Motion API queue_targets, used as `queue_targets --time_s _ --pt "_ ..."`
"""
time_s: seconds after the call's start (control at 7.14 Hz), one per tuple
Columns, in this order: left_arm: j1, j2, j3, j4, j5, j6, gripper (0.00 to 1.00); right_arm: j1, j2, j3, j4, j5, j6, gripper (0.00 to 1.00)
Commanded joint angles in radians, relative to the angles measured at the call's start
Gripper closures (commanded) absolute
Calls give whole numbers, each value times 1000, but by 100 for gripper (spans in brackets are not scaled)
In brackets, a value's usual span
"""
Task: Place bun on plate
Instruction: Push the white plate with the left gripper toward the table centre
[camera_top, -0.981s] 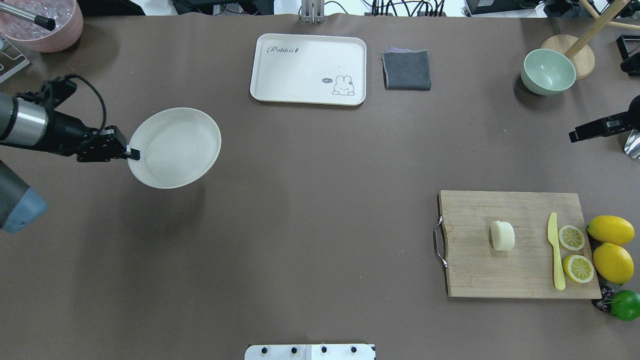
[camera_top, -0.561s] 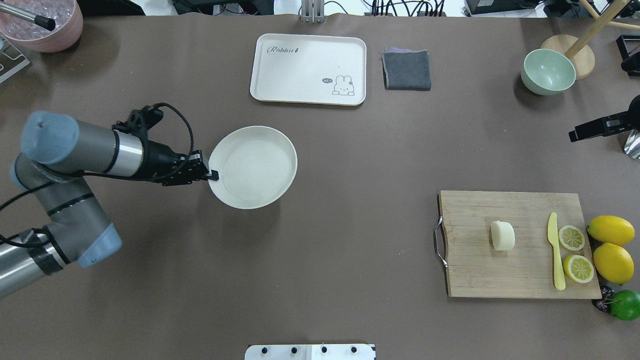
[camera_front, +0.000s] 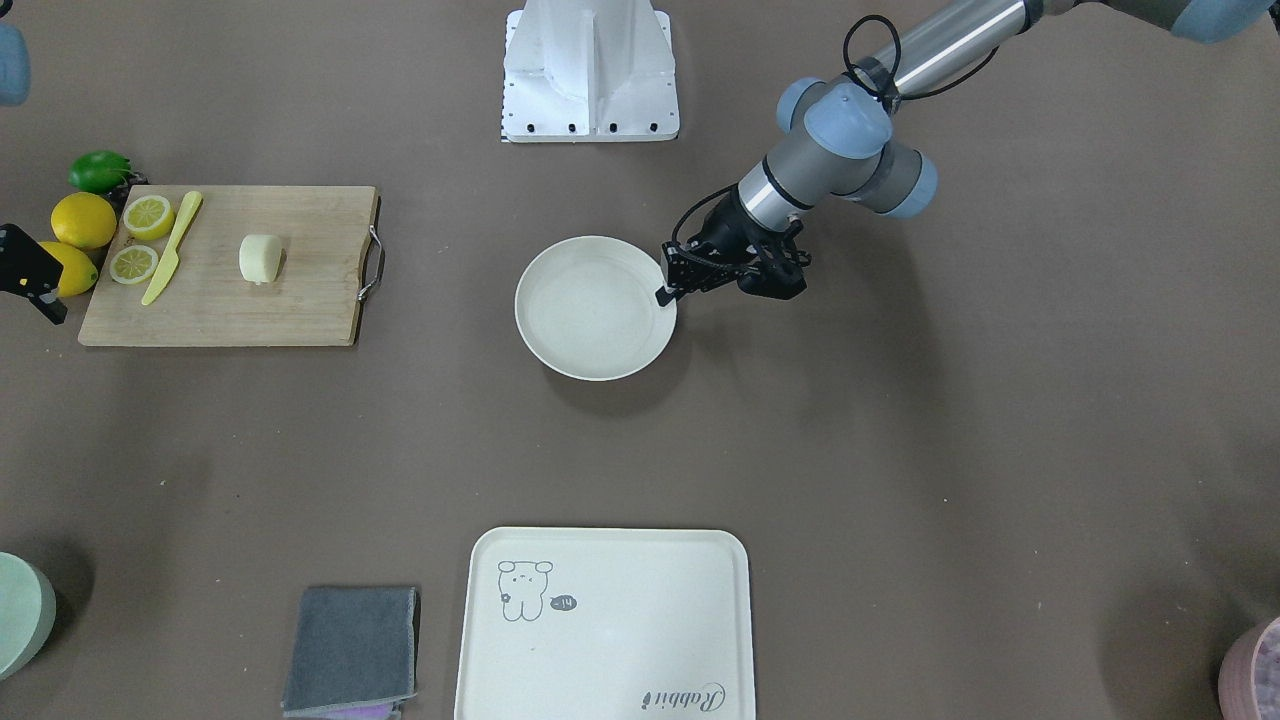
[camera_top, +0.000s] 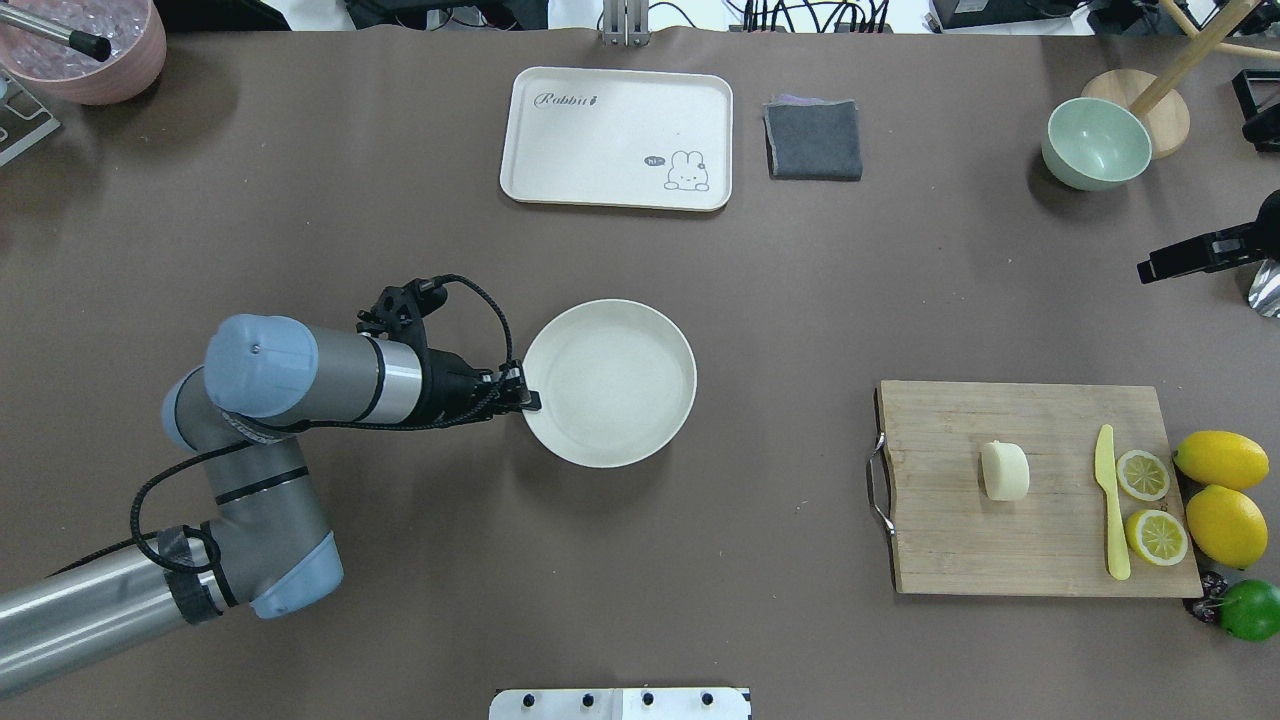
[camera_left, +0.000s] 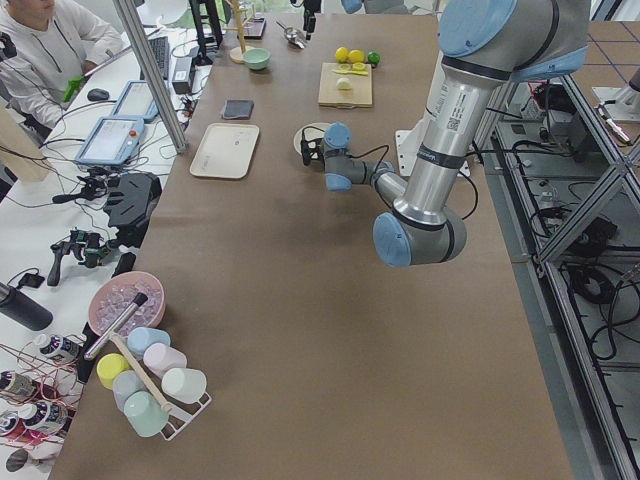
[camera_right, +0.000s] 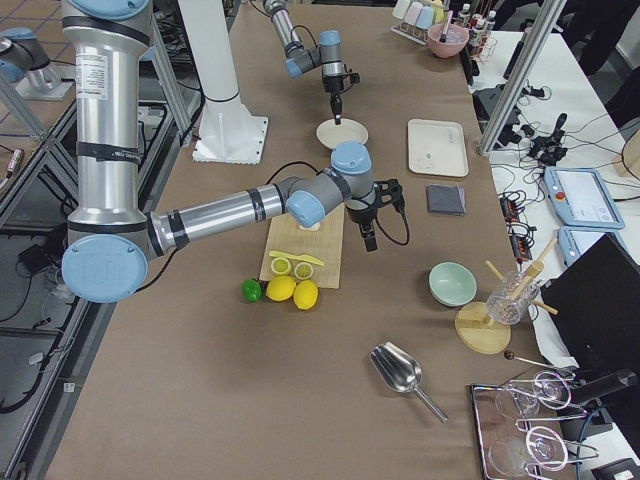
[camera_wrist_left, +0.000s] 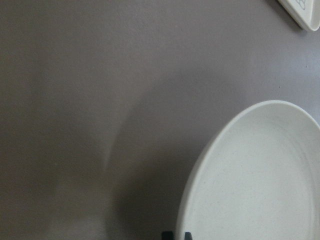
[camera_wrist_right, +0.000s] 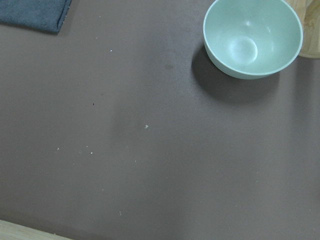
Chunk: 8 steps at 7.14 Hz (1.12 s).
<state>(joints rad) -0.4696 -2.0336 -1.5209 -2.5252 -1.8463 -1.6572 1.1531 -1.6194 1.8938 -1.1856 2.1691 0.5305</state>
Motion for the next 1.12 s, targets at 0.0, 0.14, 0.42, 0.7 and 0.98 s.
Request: queue_targets --time_s 0.0,0.14,0.42,0.7,0.98 --pt "12 -11 -1 36 16 16 100 -1 1 4 0 0 0 0" --pt "11 -11 -1 36 13 42 100 -1 0 4 0 0 0 0" --pt "8 -4 -16 36 15 65 2 -3 0 10 0 0 0 0" --pt "-29 -2 -66 95 10 65 2 -24 -4 25 -2 2 2 0" --pt "-174 -2 -171 283 -156 117 2 -81 -2 54 -2 -2 115 0"
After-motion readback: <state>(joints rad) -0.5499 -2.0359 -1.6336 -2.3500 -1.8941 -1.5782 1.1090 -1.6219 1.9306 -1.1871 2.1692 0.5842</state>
